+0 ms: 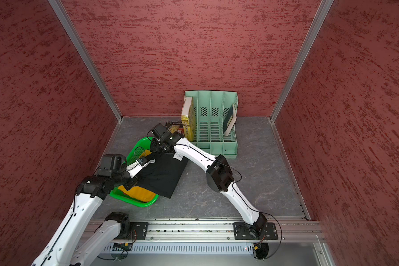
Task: Put the folded t-shirts into the basket
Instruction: Place the T-shirt in the bin.
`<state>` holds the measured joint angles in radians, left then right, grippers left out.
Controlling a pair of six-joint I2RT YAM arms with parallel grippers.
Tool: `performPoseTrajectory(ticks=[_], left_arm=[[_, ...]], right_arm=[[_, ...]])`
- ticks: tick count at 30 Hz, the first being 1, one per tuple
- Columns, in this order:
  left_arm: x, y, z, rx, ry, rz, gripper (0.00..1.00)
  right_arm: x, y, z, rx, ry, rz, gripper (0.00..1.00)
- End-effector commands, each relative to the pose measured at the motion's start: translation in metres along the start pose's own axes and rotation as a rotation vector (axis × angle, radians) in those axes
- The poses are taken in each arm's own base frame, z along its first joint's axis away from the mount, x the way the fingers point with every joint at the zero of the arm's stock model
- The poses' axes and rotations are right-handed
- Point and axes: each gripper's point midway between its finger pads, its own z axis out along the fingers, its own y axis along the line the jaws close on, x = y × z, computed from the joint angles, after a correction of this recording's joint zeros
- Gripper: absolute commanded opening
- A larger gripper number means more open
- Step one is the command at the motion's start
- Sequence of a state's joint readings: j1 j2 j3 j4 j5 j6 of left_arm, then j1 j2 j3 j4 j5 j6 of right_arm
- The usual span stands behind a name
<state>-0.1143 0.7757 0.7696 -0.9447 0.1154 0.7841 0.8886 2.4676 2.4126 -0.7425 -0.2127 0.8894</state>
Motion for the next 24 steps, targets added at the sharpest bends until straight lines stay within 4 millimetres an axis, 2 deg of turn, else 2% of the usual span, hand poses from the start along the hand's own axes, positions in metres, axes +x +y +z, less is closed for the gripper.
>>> performPoseTrajectory(ticks=[1,7,12,18,24], left_arm=[[0.02,0.009,0.004,-0.063,0.076,0.011,0.0],[0.043,0.023,0.022,-0.124,0.153,0.0,0.0],[0.048,0.025,0.025,-0.129,0.162,-0.011,0.0],[0.063,0.02,0.04,-0.12,0.197,0.022,0.0],[0.071,0.038,0.051,-0.211,0.219,0.031,0.0]], right_arm=[[0.003,0.036,0.004,-0.136,0.001,0.004,0.0],[0.002,0.04,0.017,-0.173,-0.002,0.032,0.0],[0.0,0.043,0.028,-0.215,-0.006,0.062,0.0],[0.002,0.034,0.049,-0.221,-0.002,0.097,0.0],[-0.008,0.026,0.057,-0.222,-0.021,0.126,0.0]])
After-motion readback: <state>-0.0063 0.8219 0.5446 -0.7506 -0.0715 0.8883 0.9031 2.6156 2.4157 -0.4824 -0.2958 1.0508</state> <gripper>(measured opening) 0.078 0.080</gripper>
